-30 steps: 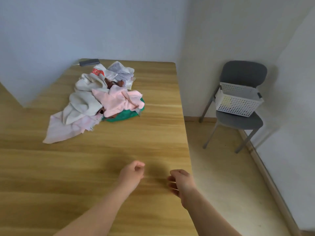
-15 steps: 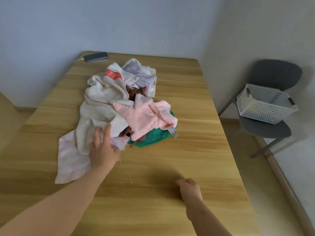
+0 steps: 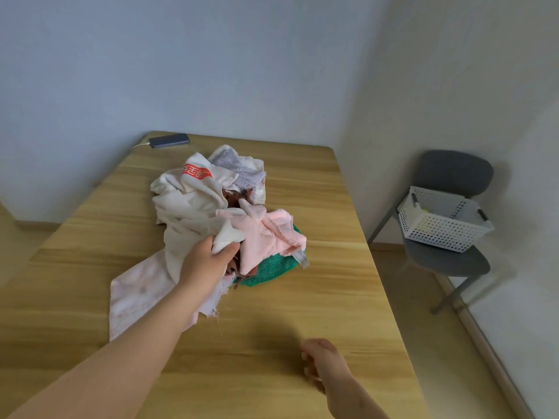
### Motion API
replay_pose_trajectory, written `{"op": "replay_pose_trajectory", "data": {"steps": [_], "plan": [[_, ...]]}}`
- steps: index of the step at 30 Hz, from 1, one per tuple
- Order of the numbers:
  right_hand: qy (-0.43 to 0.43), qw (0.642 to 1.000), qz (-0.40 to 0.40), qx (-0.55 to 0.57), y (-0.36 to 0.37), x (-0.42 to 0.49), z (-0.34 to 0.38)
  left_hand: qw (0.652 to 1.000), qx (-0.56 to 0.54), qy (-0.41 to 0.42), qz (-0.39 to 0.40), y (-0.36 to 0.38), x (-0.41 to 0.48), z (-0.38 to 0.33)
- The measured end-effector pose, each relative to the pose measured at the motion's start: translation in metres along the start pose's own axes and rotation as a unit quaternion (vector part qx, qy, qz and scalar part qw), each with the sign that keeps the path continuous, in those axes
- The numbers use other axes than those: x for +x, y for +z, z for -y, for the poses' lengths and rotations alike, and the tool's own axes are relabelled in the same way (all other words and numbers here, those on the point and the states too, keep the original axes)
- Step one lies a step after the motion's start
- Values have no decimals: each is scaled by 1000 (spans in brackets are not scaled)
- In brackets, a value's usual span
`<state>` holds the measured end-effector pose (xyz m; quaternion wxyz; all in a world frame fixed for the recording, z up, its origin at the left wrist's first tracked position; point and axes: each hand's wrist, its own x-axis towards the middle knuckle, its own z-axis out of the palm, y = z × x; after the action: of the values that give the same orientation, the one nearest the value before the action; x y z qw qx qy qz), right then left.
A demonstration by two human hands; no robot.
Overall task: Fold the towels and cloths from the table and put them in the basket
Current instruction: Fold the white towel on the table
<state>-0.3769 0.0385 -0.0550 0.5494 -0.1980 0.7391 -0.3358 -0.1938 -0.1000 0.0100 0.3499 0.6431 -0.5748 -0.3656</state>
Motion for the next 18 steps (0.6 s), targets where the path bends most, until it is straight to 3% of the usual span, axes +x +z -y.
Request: {"op": "replay_pose_trajectory", "data": {"steps": [4, 9, 18], "plan": [[-72, 995, 51, 45, -12, -33, 23, 986, -162, 31, 16, -6, -35, -61], [-178, 973, 104, 105, -41, -81, 57, 944, -315, 35, 93, -7, -89, -124], [-382, 917, 113, -7, -93, -144, 86, 930, -227, 91, 273, -15, -162, -177]]}}
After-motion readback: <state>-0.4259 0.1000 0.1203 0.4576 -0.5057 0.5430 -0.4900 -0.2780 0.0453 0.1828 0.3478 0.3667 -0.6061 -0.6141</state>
